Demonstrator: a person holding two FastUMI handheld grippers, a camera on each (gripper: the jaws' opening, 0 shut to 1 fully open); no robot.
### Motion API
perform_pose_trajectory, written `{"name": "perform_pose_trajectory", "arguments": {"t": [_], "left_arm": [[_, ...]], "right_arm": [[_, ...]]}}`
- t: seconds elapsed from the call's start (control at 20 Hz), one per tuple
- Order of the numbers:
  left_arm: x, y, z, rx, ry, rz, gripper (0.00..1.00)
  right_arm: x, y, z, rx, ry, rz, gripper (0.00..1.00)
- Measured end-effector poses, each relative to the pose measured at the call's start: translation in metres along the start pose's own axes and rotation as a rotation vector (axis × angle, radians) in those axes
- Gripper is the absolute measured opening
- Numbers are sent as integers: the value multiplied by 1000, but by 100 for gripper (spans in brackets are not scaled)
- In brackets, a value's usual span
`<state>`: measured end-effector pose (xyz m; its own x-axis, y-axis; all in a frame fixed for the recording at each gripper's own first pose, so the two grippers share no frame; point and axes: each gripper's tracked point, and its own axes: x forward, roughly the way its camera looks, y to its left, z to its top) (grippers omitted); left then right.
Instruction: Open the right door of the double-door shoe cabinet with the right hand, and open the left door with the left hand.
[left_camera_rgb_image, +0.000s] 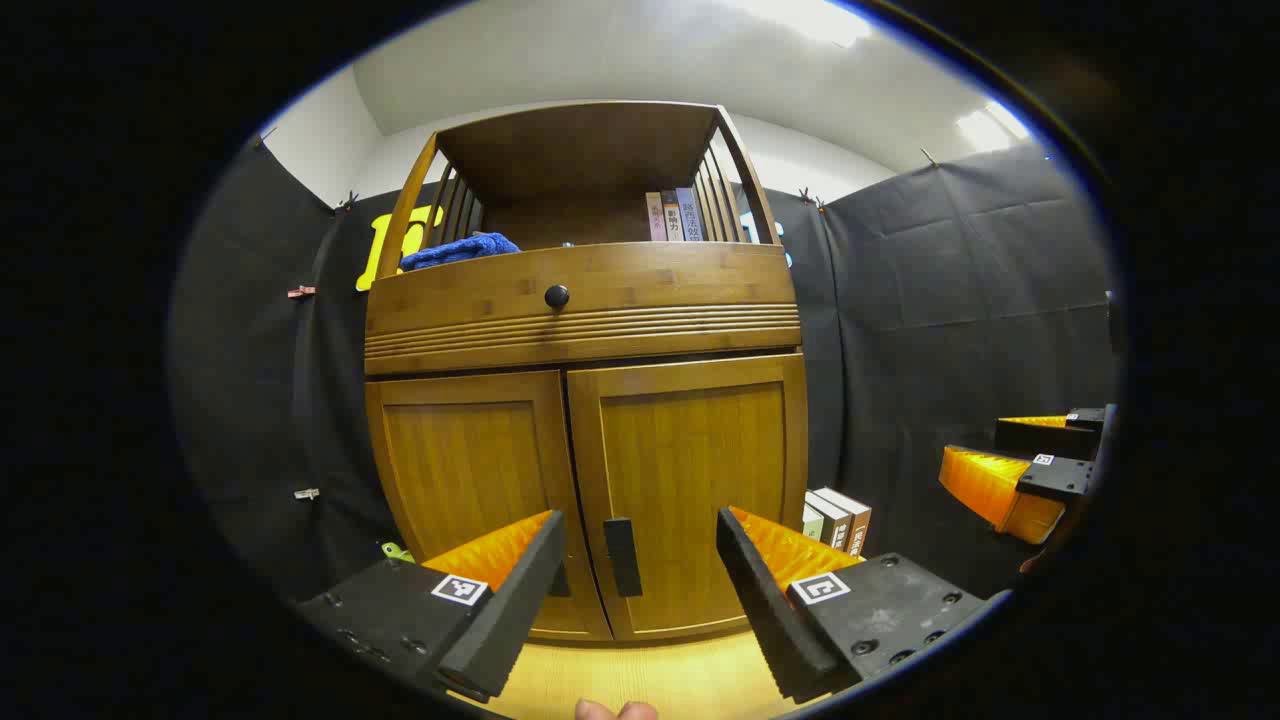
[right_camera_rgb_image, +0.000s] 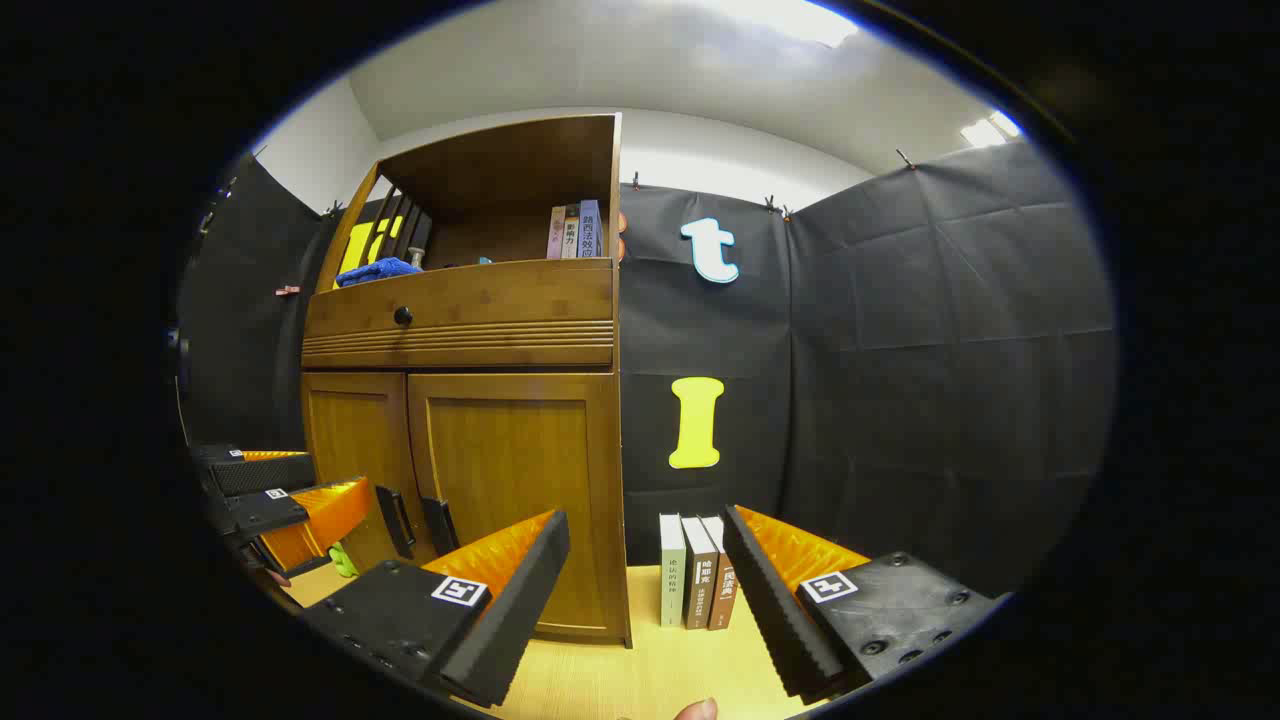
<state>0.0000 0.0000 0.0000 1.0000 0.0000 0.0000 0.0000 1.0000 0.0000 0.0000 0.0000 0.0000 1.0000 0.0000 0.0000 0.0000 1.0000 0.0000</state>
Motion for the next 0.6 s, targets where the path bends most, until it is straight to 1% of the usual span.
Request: {"name": "perform_pose_trajectory", "arguments": {"t": [0.15, 0.2, 0.25, 0.3, 0.35, 0.5, 0.55, 0.6], "left_arm": [[-3, 0, 0, 1, -3, 0, 94], [-3, 0, 1, 0, -4, 0, 94], [-5, -2, 2, 1, -5, -2, 94], [-6, -3, 2, 2, -6, -3, 94], [-7, -2, 2, 4, -7, -1, 94], [-6, -1, 4, 1, -9, 3, 94], [-5, -2, 4, 0, -9, 2, 94], [-5, -2, 6, 1, -11, 3, 94]], "right_arm": [[-5, -2, 1, -4, -4, -3, 95], [-6, -2, 1, -5, -5, -5, 98], [-7, -2, 2, -3, -7, -5, 95], [-7, -2, 2, -3, -7, -6, 95], [-8, -2, 2, -3, -8, -6, 98], [-9, -3, 3, -12, -9, -6, 98], [-8, -3, 3, -15, -10, -5, 95], [-8, -3, 4, -16, -11, -7, 95]]}}
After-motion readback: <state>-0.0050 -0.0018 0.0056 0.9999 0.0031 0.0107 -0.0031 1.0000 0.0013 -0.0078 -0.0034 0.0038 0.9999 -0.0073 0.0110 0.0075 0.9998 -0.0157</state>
